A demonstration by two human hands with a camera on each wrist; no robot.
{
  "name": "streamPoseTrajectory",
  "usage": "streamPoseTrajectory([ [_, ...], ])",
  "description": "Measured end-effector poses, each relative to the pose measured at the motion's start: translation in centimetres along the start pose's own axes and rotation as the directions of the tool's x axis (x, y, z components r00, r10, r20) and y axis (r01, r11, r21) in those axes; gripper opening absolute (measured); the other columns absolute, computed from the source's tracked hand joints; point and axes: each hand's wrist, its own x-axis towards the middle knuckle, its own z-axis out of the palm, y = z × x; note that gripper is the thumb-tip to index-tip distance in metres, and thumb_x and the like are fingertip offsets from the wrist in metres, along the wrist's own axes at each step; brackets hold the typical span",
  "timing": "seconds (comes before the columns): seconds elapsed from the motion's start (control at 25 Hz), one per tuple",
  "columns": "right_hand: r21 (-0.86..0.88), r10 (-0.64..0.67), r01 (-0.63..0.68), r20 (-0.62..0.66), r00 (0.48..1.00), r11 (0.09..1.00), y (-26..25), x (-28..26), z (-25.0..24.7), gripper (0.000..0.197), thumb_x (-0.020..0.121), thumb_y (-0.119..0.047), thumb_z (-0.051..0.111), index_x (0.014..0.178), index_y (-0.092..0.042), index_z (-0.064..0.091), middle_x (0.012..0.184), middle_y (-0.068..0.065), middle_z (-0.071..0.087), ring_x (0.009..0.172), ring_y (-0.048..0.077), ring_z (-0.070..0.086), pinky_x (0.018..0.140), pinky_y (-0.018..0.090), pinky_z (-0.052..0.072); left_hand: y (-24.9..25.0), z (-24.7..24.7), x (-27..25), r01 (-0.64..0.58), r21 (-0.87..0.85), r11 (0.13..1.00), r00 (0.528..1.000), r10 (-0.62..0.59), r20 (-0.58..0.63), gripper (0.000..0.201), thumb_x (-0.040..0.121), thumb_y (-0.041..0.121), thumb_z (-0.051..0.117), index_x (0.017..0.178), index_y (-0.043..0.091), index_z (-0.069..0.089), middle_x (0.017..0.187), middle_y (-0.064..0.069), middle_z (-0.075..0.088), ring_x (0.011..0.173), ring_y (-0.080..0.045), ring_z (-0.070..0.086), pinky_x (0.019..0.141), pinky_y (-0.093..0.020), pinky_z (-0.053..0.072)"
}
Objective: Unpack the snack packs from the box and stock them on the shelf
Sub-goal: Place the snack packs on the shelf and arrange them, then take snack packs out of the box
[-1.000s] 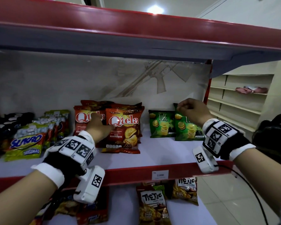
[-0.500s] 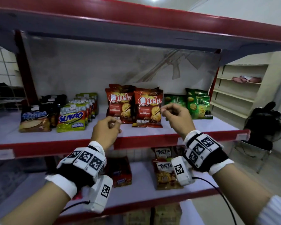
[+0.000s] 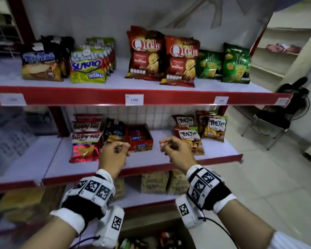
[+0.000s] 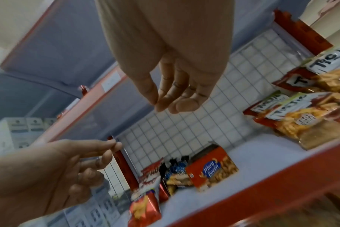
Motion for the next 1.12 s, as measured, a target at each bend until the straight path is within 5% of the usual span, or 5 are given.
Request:
streamPoseTrajectory([
  [0.36,-0.146,0.340,-0.316,0.192,0.920,0.937,19.4,-1.5,3.7,0.017,0.090,0.002,0.051,0.085,-0.009,0.063,0.083,0.008,0.064,0.074,0.016,0.057,0.074,0.026,0.048,-17.9,7.6,-2.5,0.408,0.044,0.912,0.911,-0.410,0.053,0.015,0.095,-0.002,0.049,0.092,0.003,0.063,0.075,-0.009,0.062,0.060,-0.019,0.054,0.042,-0.013,0.044],
  [0.48,-0.222,0.401,-0.352,0.244,0.883,0.909,26.4,-2.3,4.2,0.014,0.090,0.003,0.052,0.090,-0.003,0.065,0.083,0.002,0.063,0.079,0.012,0.056,0.075,0.010,0.044,-24.1,10.7,-3.9,0.498,0.095,0.862,0.860,-0.505,0.075,0.017,0.094,-0.004,0.048,0.096,0.002,0.063,0.083,-0.011,0.063,0.061,-0.021,0.054,0.053,-0.020,0.049],
  [0.64,-0.381,0.471,-0.354,0.279,0.837,0.854,36.2,-3.6,5.4,0.014,0.090,-0.004,0.055,0.086,-0.014,0.064,0.085,0.006,0.065,0.084,0.021,0.059,0.080,0.027,0.046,-33.0,14.2,-6.1,0.553,0.168,0.816,0.813,-0.573,0.104,0.019,0.091,-0.005,0.049,0.092,0.005,0.066,0.089,-0.010,0.062,0.079,-0.025,0.057,0.076,-0.033,0.048],
  [0.8,-0.528,0.496,-0.280,0.326,0.805,0.801,46.2,-5.4,7.9,0.015,0.091,-0.011,0.056,0.099,-0.004,0.066,0.089,0.008,0.066,0.082,0.018,0.056,0.070,0.020,0.042,-42.8,17.0,-7.7,0.592,0.179,0.786,0.781,-0.614,0.115,0.014,0.091,-0.003,0.053,0.090,0.007,0.062,0.088,-0.011,0.062,0.076,-0.025,0.058,0.060,-0.022,0.045],
  [1.12,-0.788,0.664,0.056,0.552,0.505,0.613,66.2,-7.5,15.7,0.029,0.091,-0.024,0.055,0.118,-0.018,0.063,0.127,0.005,0.060,0.113,0.025,0.056,0.091,0.026,0.044,-61.1,22.5,-7.2,0.568,0.234,0.789,0.752,-0.613,0.242,0.022,0.094,0.002,0.051,0.080,0.017,0.059,0.073,0.000,0.059,0.043,-0.007,0.058,0.034,-0.010,0.036],
])
